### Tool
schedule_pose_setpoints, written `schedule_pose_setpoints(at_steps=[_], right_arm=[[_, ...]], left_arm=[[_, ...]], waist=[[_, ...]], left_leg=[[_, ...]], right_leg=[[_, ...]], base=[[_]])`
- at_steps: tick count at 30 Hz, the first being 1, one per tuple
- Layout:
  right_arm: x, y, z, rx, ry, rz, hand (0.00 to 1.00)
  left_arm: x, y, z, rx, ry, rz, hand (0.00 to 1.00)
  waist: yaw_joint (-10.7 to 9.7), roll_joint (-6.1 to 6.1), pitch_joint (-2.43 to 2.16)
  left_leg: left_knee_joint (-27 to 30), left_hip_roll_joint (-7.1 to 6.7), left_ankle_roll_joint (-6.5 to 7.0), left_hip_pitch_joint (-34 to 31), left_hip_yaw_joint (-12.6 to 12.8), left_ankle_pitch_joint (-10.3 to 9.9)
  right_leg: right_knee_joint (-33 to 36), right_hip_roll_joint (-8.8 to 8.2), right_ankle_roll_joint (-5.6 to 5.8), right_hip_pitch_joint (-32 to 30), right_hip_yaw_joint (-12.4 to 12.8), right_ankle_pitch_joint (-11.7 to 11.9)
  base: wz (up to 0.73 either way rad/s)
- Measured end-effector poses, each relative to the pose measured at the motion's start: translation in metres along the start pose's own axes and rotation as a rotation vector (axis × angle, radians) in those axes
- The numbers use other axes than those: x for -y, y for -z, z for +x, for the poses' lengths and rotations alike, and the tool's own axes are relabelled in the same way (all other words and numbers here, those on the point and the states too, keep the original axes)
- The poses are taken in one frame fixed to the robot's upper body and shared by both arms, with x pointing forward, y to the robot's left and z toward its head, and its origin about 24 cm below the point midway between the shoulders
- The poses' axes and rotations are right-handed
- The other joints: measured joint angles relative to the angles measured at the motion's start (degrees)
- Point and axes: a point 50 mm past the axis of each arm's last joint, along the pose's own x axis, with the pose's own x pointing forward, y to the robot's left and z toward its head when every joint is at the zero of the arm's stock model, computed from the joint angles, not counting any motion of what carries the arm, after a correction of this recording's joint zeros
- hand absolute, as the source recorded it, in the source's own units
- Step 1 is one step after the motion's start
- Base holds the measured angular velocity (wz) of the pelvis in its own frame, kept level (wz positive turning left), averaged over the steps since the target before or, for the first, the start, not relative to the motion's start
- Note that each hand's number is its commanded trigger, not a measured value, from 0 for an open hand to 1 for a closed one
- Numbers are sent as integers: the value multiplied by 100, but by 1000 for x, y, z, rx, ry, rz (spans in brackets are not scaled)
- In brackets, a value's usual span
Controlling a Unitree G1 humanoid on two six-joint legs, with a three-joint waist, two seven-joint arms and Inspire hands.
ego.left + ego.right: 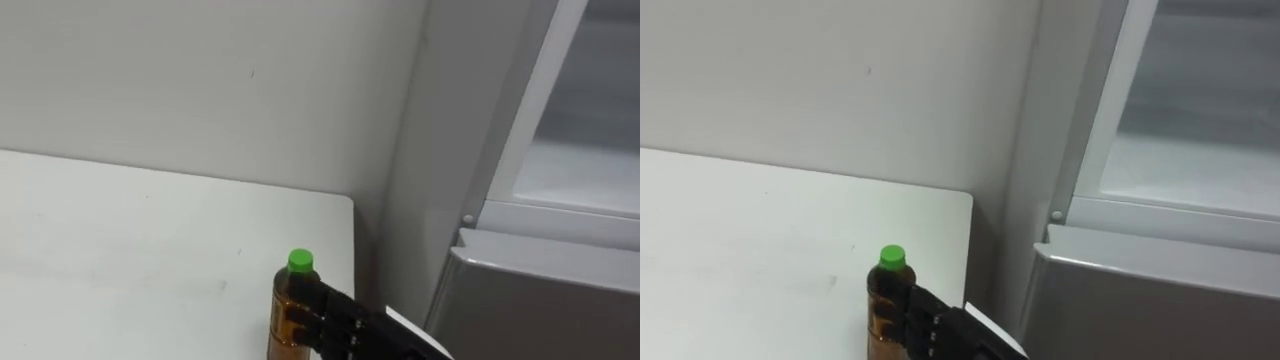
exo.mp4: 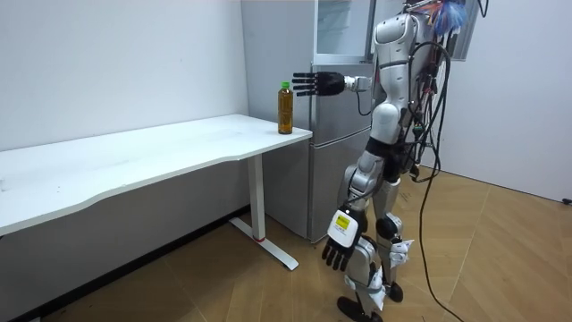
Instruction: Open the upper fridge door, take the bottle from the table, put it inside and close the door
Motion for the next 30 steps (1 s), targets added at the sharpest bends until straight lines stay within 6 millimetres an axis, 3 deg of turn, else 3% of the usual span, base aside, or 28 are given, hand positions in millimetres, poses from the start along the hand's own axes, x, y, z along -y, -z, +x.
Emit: schedule_pose_setpoints(at_steps=[3,8,13,30], right_arm=[[0,-8,2,24,-15,-27,0],[1,-10,0,21,-16,-50,0],[0,-20,0,64,-18,-80,0],[-1,-34,4,164,55,-94,0]], left_arm=[[-1,-2,0,5,-5,-4,0],[2,-1,0,2,0,-5,0],[3,2,-1,-4,3,-4,0],[4,-2,-1,16,0,14,0]], waist=[[-1,65,-19],[7,21,-38],[-7,-32,-16],[-11,-31,-13]], left_leg=[[-13,4,-5,29,20,3],[-13,8,-9,35,28,5],[-8,3,-7,28,21,6],[-19,5,-7,-6,0,4]], right_leg=[[0,12,0,6,27,-1],[1,10,0,7,48,-1],[3,4,0,7,48,0],[3,5,1,-20,10,-1]], base=[[-6],[-1],[0],[1]])
